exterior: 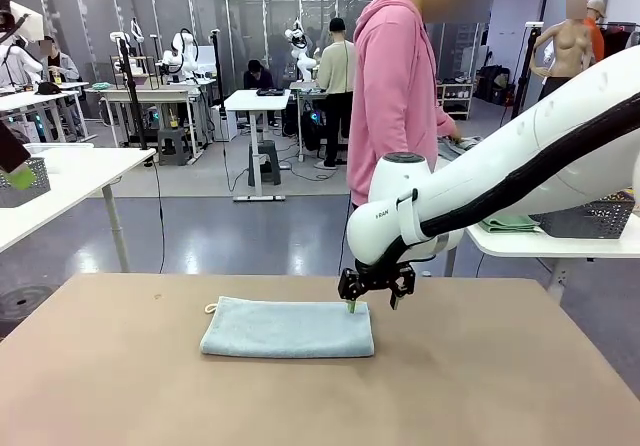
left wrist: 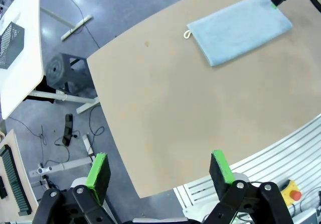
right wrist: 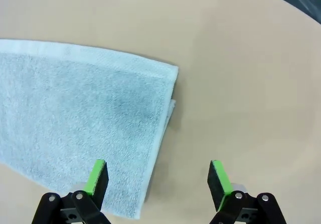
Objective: Fold the towels and place them in the basket.
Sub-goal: When a person lays out a Towel with hook on the table, fold it in half twice.
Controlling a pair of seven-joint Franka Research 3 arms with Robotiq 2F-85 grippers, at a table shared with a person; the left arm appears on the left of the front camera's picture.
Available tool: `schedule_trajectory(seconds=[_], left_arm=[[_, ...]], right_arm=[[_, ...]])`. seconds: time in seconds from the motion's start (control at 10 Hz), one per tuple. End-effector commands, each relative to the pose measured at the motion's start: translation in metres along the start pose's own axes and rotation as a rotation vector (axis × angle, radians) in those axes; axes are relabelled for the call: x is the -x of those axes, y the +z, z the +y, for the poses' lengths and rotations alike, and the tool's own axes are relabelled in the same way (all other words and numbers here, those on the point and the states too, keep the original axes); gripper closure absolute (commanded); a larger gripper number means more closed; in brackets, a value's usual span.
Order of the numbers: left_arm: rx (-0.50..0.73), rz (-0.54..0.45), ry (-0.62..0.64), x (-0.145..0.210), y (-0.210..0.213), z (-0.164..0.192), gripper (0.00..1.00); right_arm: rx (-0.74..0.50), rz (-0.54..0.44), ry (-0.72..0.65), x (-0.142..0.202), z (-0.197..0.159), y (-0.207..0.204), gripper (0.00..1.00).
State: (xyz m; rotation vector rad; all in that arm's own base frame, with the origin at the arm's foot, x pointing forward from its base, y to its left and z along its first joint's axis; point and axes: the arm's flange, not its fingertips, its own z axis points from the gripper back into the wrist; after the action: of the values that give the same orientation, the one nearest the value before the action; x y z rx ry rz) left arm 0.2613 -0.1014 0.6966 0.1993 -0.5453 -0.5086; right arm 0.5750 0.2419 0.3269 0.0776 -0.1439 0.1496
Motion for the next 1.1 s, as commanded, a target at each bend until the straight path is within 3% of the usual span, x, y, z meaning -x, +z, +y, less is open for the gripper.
schedule_trajectory(seconds=[0.0,0.6,0.7,0.8,0.9,1.0], left_arm=[[-0.009,-0.008,0.007,0.000,-0.001,0.001,0.00],[-0.009,-0.008,0.007,0.000,-0.001,0.001,0.00],[-0.009,-0.008,0.007,0.000,-0.001,0.001,0.00],[-0.009,-0.008,0.007,0.000,-0.001,0.001,0.00],[-0.009,-0.008,0.007,0.000,-0.001,0.001,0.00],[-0.009,-0.008,0.007,0.000,-0.001,0.001,0.00]], right_arm=[[-0.001,0.015,-0.085,-0.009,0.001,-0.013,0.00],[0.017,0.068,-0.099,-0.017,0.009,-0.049,0.00],[0.019,0.082,-0.099,-0.018,0.010,-0.054,0.30],[0.018,0.089,-0.104,-0.019,0.010,-0.056,0.23],[0.020,0.081,-0.104,-0.019,0.011,-0.056,0.86],[0.021,0.087,-0.105,-0.019,0.012,-0.056,0.82]])
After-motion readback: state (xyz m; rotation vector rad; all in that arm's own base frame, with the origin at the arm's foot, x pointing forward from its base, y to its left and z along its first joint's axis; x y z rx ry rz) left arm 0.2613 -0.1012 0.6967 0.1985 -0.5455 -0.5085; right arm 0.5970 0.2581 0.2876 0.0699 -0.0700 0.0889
